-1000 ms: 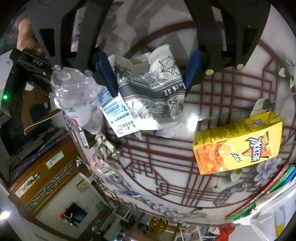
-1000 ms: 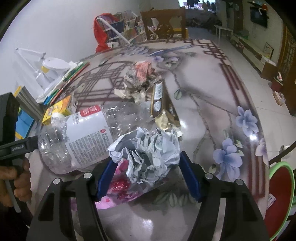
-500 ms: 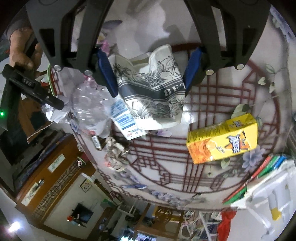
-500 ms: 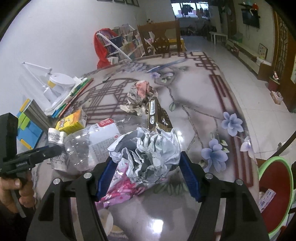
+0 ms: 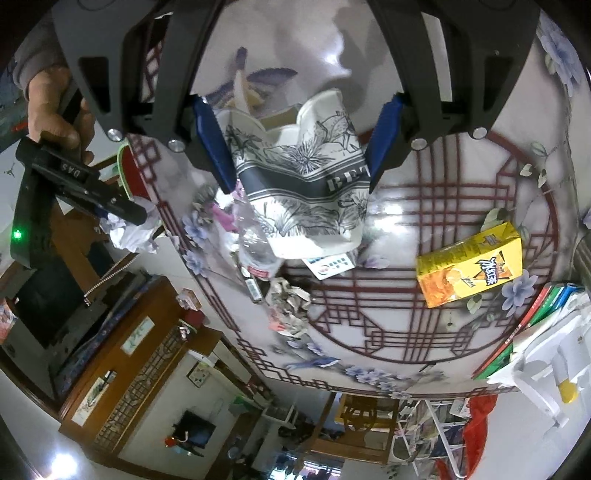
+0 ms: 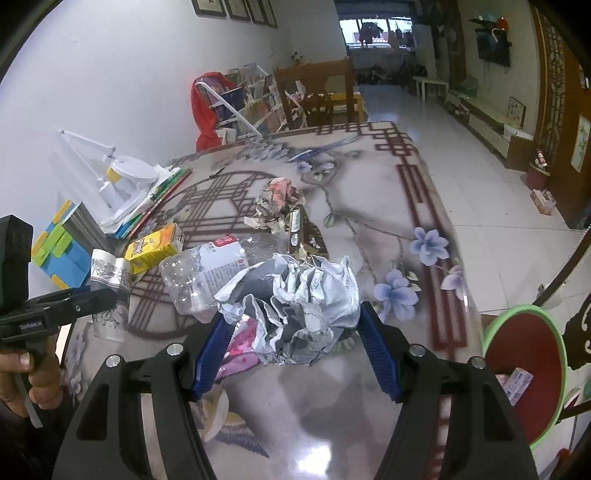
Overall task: Collect trash
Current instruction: 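Carry both held items to the red bin and release them inside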
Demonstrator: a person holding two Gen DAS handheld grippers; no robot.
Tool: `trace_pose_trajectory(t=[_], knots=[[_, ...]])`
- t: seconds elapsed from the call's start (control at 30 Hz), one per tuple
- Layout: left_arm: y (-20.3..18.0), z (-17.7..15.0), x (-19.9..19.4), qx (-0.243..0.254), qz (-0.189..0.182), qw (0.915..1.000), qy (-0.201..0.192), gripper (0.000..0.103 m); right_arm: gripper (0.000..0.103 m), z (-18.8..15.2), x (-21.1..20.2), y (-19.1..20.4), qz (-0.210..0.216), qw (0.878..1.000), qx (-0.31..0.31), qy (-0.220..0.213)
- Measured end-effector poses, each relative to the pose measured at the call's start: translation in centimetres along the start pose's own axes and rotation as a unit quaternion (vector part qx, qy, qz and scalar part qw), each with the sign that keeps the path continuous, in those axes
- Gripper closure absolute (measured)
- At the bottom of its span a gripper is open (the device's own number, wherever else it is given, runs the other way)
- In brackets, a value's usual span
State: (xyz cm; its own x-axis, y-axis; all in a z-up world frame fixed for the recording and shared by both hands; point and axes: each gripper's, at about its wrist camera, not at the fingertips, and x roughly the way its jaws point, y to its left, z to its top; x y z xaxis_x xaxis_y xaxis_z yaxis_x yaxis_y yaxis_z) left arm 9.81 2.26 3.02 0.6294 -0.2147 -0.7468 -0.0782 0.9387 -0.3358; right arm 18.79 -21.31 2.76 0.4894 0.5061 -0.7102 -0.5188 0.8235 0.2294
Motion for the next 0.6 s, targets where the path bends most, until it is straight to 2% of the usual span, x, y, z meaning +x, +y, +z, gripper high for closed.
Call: trace_pose_trajectory(t=[0.3, 0.6], knots=[[-4.9, 0.8, 0.5, 0.032, -0.028, 0.9991, 0.006, 0.037, 0.037, -0.6, -3.3, -2.9, -0.007, 1.0, 0.022, -0.018], [-12.8, 1.8, 5.3, 0.082, -0.077, 0.9931, 0.033, 0.037, 0.037, -1.5, -6.8, -8.4, -0.042, 0.997, 0.051, -0.03]])
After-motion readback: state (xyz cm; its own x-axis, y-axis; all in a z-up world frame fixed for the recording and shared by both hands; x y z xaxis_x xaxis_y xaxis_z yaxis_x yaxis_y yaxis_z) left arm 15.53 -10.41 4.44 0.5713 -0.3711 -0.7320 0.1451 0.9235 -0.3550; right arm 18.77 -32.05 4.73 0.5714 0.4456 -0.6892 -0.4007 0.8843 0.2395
